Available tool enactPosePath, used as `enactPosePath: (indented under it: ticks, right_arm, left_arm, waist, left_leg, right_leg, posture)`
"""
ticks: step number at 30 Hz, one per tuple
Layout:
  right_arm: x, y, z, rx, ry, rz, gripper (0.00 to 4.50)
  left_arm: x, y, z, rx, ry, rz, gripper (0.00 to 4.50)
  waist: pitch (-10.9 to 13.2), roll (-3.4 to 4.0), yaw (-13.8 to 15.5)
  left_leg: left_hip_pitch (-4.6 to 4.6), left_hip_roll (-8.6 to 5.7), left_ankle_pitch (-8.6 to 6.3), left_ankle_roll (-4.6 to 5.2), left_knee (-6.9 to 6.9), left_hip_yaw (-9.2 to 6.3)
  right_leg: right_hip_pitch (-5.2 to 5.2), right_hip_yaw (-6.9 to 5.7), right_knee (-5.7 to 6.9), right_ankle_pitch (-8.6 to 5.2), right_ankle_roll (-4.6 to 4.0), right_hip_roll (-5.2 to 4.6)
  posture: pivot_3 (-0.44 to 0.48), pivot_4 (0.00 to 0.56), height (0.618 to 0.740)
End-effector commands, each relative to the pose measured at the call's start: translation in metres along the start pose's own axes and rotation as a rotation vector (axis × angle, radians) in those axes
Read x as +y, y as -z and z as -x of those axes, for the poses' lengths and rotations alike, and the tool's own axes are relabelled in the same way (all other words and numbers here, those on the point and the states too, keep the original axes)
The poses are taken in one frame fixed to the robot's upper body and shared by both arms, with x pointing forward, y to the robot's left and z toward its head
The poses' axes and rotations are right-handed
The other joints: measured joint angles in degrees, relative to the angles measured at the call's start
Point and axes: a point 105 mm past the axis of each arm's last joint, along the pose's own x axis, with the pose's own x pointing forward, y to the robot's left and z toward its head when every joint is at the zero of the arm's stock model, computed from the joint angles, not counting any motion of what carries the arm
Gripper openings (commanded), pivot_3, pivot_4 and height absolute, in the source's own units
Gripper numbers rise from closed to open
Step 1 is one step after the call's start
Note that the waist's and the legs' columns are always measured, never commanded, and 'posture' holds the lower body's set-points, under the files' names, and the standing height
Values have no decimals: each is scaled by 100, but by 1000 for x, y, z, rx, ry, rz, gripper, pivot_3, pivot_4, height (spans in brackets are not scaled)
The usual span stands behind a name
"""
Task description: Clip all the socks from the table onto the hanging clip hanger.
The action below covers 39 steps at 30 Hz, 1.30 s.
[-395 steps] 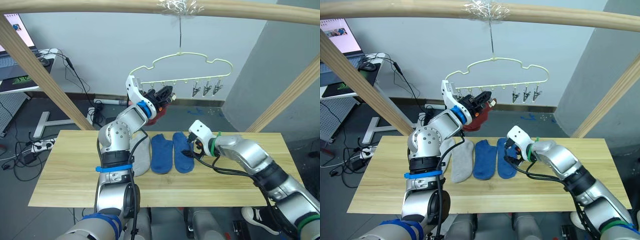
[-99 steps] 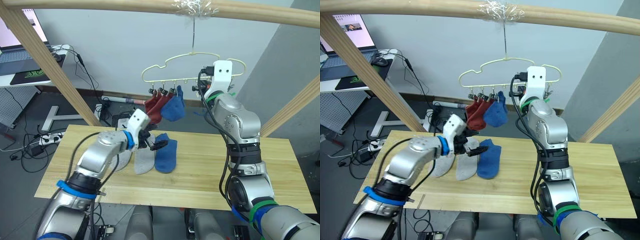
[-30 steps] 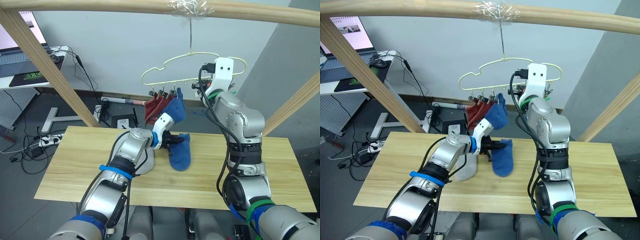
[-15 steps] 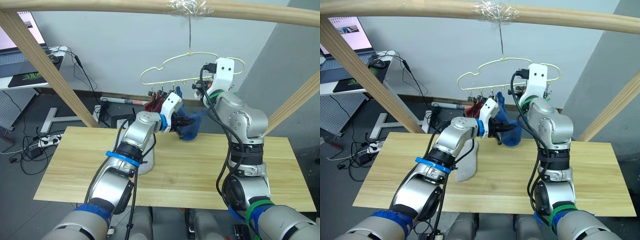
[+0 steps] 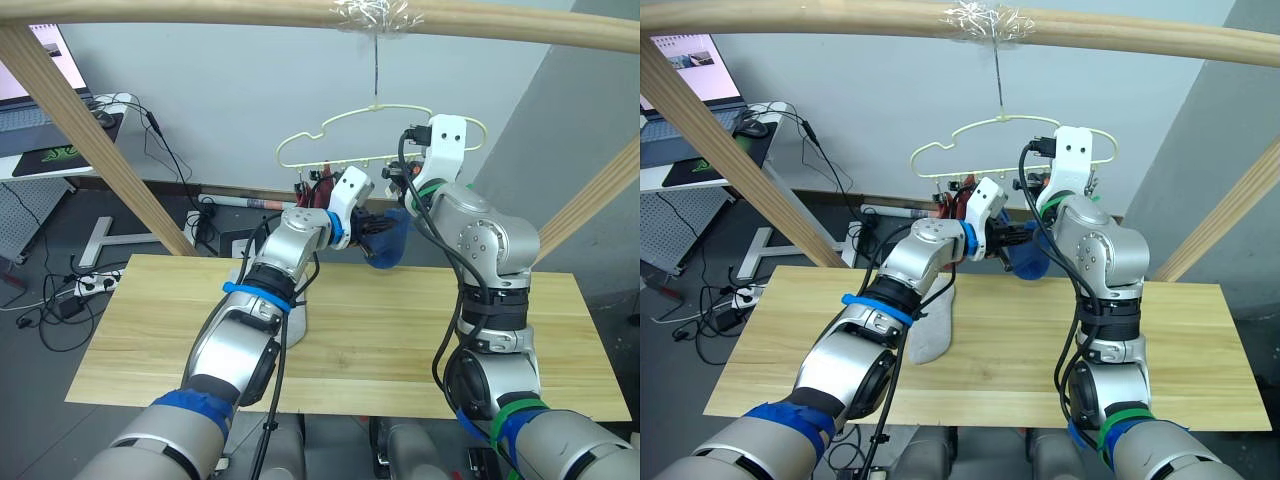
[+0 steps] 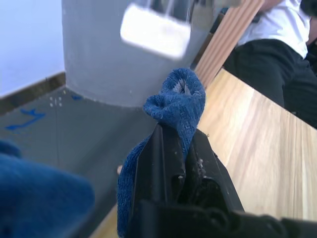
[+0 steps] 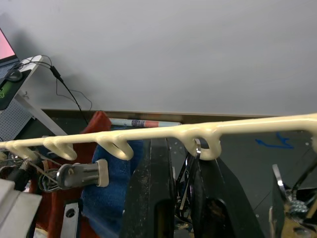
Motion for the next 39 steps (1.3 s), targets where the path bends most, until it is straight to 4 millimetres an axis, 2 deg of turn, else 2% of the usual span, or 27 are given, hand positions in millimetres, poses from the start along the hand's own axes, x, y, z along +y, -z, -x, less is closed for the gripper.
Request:
enactPosePath:
  ticks: [1, 26, 35, 39]
  right_arm:
    - [12, -23, 8, -84, -48, 13, 42]
    - [10, -14, 6, -63, -44, 33, 42]
    - [9, -14, 6, -62, -35, 33, 42]
    - [8, -14, 6, -62, -26, 28, 1362]
  left_arm:
    - [2, -21, -1, -58, 0, -35, 41]
    - [9, -47, 2, -124, -10, -21, 41]
    - [9, -48, 1, -129, -13, -17, 41]
    - [9, -49, 1, -129, -16, -17, 0]
  waist:
    - [0, 0, -1]
    - [0, 0, 0]
    - [0, 0, 0]
    - [0, 0, 1]
  left_leg:
    - [0, 0, 0, 0, 0, 0]
    - [-1, 0, 0, 0, 0, 0]
    - [-1, 0, 0, 0, 0, 0]
    - [-1, 0, 0, 0, 0, 0]
  right_leg:
    - [0, 0, 0, 0, 0, 0]
    - [0, 0, 0, 0, 0, 0]
    - [0, 0, 0, 0, 0, 0]
    - [0, 0, 0, 0, 0, 0]
  posture:
    - [81, 168, 740]
    - [94, 169, 740]
    - [94, 168, 740]
    - [94, 168, 740]
